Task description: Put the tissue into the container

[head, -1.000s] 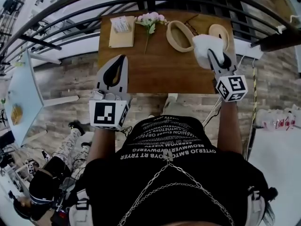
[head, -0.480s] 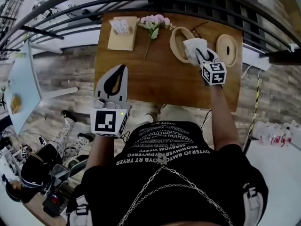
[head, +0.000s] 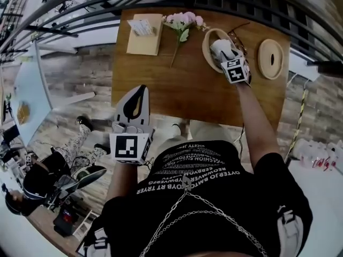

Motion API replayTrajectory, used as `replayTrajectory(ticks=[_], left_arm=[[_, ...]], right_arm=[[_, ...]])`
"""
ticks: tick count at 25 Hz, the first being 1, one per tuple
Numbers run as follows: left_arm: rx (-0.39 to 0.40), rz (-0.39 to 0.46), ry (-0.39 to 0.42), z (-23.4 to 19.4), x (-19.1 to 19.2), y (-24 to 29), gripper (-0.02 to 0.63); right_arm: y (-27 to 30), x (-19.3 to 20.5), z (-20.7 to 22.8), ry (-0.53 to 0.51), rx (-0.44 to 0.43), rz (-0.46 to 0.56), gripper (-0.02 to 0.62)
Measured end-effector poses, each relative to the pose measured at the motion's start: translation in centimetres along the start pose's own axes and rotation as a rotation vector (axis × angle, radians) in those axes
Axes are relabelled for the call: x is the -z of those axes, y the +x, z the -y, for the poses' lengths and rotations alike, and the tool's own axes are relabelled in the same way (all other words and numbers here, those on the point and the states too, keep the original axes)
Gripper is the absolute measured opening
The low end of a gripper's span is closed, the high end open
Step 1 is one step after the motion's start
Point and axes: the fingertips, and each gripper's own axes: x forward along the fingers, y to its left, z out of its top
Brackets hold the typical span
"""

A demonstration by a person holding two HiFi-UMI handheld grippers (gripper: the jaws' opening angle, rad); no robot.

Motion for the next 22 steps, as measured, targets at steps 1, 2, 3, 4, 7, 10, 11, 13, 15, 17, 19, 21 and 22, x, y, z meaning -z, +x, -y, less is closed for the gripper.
replayTrajectory(ticks=[1, 2, 3, 4, 7, 10, 11, 13, 15, 17, 19, 21, 22], left_arm=[[0.002, -0.007, -0.008, 0.0, 0.4, 0.1, 0.029], [0.005, -0.013, -0.014, 0.1, 0.8, 0.2, 0.029], [0.008, -0.016, -0.019, 0.2, 1.0, 0.2, 0.029], [0.01, -0.02, -0.022, 0.2, 1.1, 0.2, 0.028], [0.01, -0.015, -0.026, 0.2, 1.3, -0.2, 0.029], [0.015, 0.011, -0.017, 0.1, 1.2, -1.1, 0.029], [0.015, 0.014, -0.015, 0.0, 1.2, -1.4, 0.029], [0.013, 0.016, -0.015, -0.2, 1.1, -2.0, 0.029], [0.008, 0.031, -0.01, -0.4, 0.7, -2.8, 0.029], [0.007, 0.055, 0.0, -0.7, 0.1, -3.6, 0.029], [0.007, 0.074, 0.01, -1.1, -0.4, -4.4, 0.029], [0.004, 0.091, 0.019, -1.6, -0.6, -5.4, 0.029], [0.005, 0.098, 0.024, -1.8, -0.7, -5.9, 0.029]], right_arm=[[0.4, 0.2, -0.2, -0.044, 0.011, -0.026, 0.127], [0.6, 0.2, -0.4, -0.073, 0.014, -0.04, 0.13], [0.6, 0.2, -0.5, -0.076, 0.004, -0.041, 0.139], [0.6, 0.1, -0.6, -0.057, -0.016, -0.035, 0.165], [0.0, 0.5, -0.8, 0.015, -0.057, -0.013, 0.308], [-1.3, 1.0, 0.0, 0.055, -0.044, 0.014, 0.328], [-1.8, 1.1, 0.3, 0.07, -0.04, 0.02, 0.334], [-3.2, 1.0, 1.0, 0.082, -0.013, 0.025, 0.335], [-5.6, 0.5, 1.8, 0.07, 0.05, 0.049, 0.284], [-9.0, -0.7, 2.2, 0.028, 0.128, 0.095, 0.124], [-12.7, -2.4, 1.6, 0.0, 0.16, 0.162, 0.027], [-15.9, -4.0, 0.4, 0.018, 0.15, 0.237, 0.017], [-17.3, -4.8, -0.3, 0.032, 0.146, 0.268, 0.017]])
